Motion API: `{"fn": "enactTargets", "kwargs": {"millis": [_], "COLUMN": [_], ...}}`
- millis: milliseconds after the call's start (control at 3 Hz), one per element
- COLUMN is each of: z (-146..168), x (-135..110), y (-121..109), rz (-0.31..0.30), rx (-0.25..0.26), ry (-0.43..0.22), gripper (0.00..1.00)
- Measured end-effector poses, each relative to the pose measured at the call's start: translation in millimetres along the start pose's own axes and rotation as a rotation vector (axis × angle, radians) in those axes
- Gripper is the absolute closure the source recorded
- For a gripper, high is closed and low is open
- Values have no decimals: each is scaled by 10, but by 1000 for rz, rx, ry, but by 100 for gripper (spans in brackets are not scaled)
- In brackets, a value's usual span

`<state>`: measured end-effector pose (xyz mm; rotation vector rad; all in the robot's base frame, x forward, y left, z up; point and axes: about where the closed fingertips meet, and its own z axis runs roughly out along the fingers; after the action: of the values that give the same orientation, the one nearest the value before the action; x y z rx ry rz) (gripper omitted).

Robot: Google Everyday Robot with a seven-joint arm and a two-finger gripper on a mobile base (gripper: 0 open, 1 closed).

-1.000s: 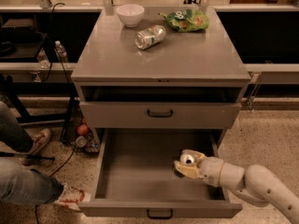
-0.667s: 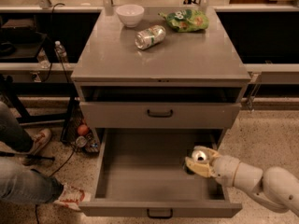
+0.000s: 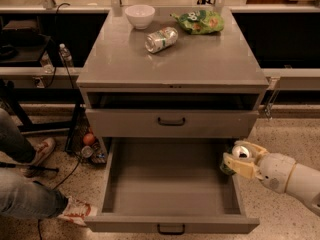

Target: Pick green can from middle drawer and place on counter

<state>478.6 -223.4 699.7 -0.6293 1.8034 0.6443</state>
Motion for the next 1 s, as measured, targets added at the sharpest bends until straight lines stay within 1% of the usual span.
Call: {"fn": "enactTargets", "kwargs": {"millis": [333,667,1000], "z": [1,5,-143], "x": [-1,-350,-1060], "y": [0,19,-41], "rz": [0,-58,-150], "rx": [0,-16,-1], "ry": [0,6,35], "gripper": [100,100,100]}}
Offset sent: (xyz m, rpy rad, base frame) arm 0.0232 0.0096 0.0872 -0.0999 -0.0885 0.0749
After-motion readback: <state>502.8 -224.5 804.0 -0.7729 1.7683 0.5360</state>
